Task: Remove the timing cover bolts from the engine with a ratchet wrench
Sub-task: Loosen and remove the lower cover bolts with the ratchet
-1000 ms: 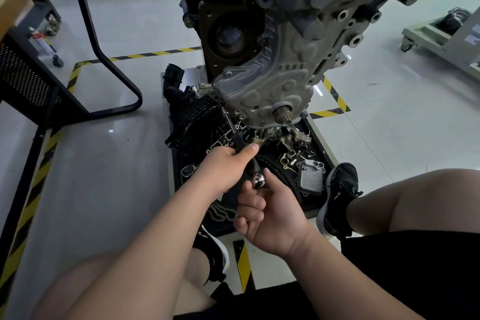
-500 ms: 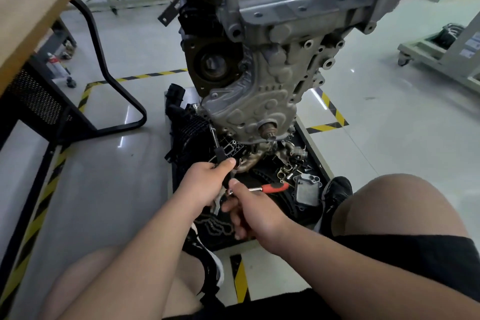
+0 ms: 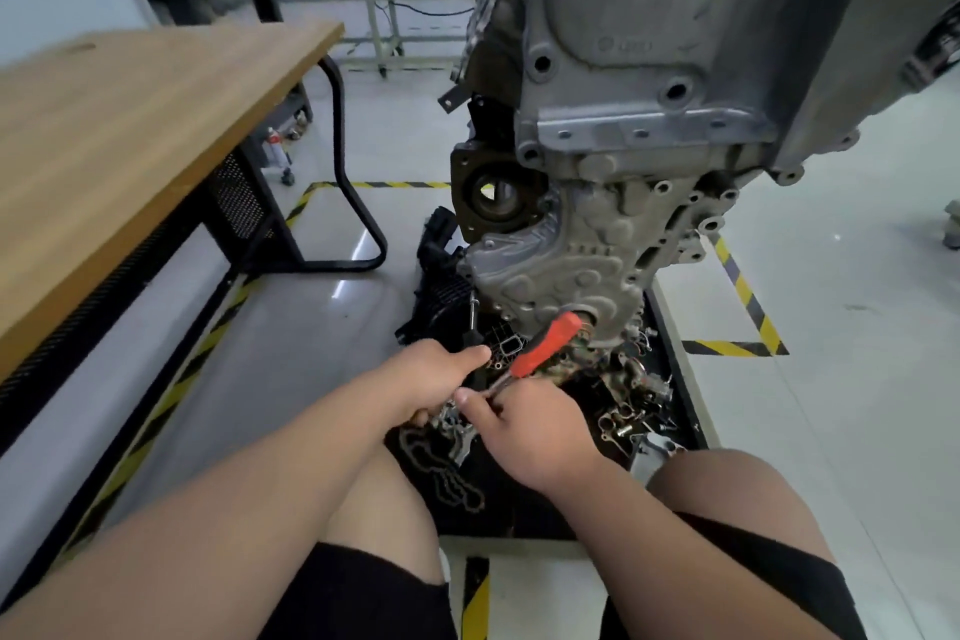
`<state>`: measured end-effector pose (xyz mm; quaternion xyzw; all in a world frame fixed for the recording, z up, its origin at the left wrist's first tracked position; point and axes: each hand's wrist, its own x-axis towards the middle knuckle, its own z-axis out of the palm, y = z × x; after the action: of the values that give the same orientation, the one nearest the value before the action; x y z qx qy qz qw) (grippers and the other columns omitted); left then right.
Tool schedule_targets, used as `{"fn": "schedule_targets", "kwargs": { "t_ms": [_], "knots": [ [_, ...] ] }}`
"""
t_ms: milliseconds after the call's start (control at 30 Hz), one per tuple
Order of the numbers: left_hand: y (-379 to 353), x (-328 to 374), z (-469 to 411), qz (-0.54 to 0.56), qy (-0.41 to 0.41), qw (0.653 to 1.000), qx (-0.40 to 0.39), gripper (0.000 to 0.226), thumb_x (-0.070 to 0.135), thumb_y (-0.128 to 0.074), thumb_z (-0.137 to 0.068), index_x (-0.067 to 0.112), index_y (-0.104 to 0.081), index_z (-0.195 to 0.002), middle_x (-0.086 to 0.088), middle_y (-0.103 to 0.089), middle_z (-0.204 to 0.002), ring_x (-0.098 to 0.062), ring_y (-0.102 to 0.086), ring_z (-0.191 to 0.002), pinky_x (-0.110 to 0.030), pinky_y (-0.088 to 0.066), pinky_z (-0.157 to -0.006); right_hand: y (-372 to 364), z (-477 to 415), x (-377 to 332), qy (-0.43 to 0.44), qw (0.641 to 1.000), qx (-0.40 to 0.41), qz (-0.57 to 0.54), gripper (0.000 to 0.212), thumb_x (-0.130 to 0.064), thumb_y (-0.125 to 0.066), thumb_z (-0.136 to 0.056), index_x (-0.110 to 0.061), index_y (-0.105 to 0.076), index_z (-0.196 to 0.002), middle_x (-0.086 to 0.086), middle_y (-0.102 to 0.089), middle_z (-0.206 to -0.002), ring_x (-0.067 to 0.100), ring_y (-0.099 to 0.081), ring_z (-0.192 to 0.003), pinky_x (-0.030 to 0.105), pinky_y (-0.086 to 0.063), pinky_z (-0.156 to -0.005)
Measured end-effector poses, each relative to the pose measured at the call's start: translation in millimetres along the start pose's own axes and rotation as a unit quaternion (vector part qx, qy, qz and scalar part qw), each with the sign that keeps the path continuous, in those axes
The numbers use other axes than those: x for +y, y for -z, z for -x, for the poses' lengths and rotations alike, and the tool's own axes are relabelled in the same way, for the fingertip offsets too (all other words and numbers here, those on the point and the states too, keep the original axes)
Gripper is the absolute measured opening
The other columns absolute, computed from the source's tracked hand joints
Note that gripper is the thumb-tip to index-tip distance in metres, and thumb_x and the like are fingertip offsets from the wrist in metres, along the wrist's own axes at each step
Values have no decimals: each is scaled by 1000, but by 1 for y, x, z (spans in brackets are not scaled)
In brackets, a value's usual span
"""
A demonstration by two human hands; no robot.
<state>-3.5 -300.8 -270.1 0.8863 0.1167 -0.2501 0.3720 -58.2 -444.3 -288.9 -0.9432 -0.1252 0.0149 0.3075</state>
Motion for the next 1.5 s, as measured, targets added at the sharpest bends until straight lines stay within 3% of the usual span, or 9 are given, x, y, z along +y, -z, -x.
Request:
{"fn": "schedule_targets", "kwargs": {
  "t_ms": [167, 333, 467, 600, 733, 800, 933, 1067, 1500],
  "knots": [
    [-19, 0, -3, 146, 59, 984, -82, 48, 61, -49, -89, 18, -45, -68, 2, -33, -47, -13, -28, -42, -21, -23, -42, 2, 2, 4, -21, 1000, 15, 12, 61, -63, -33, -94, -22, -34, -50, -7, -37, -50, 28, -61, -70, 30, -31, -57],
    [-34, 10, -4, 130, 25, 991, -36, 46, 57, -51, -82, 15, -47, -64, 2, -35, -45, -15, -30, -39, -21, -27, -42, 15, 0, 9, -109, 988, 36, -103, 67, -60, -33, -95, -13, -42, -48, -3, -48, -50, 26, -55, -62, 33, -35, -58],
    [-41, 4, -3, 189, 13, 982, -2, 43, 60, -60, -61, 18, -51, -59, 0, -40, -50, -15, -32, -37, -22, -25, -42, 33, 4, 24, -224, 908, 120, -333, 58, -59, -49, -88, -5, -65, -74, -2, -63, -53, 13, -57, -45, 30, -45, -51],
    [-45, -14, -8, 220, -8, 975, -14, 42, 59, -67, -53, 19, -58, -62, -1, -45, -55, -12, -34, -37, -21, -25, -41, 37, 8, 42, -248, 854, 111, -445, 34, -34, -70, -86, -17, -53, -110, 2, -74, -72, 5, -62, -53, 21, -45, -46],
    [-40, -16, -15, 231, -7, 972, -43, 29, 54, -68, -46, 25, -66, -51, 3, -50, -51, -11, -39, -37, -20, -27, -38, 59, 5, 64, -208, 958, 84, -177, 48, -49, -74, -77, -37, -43, -111, -11, -67, -88, 5, -64, -73, 28, -51, -62],
    [-41, -16, -18, 238, -2, 970, -48, 25, 47, -69, -50, 23, -63, -52, 3, -49, -51, -12, -39, -37, -20, -27, -38, 74, 0, 65, -120, 992, -27, -24, 41, -60, -66, -78, -41, -47, -108, -15, -63, -87, 1, -60, -76, 23, -45, -62],
    [-45, -13, -24, 225, -4, 973, -45, 22, 44, -71, -51, 24, -62, -49, 4, -48, -49, -13, -40, -37, -20, -28, -38, 51, -14, 54, 50, 931, -247, 265, 41, -61, -47, -89, -24, -57, -102, -4, -64, -98, 20, -61, -91, 31, -41, -68],
    [-48, -9, -27, 240, -6, 969, -55, 25, 48, -71, -47, 24, -65, -51, 2, -51, -53, -13, -39, -39, -20, -27, -39, 22, -24, 54, 15, 934, -288, 213, 27, -39, -43, -99, -16, -57, -97, 6, -63, -101, 28, -60, -98, 32, -40, -73],
    [-43, -18, -34, 232, -16, 972, 14, 32, 46, -71, -72, 17, -63, -60, 2, -59, -57, -17, -55, -54, -27, -41, -57, -16, -35, 30, 9, 949, -315, 20, 13, -27, -53, -94, -16, -54, -102, 1, -57, -93, 21, -55, -87, 30, -43, -72]
  ]
}}
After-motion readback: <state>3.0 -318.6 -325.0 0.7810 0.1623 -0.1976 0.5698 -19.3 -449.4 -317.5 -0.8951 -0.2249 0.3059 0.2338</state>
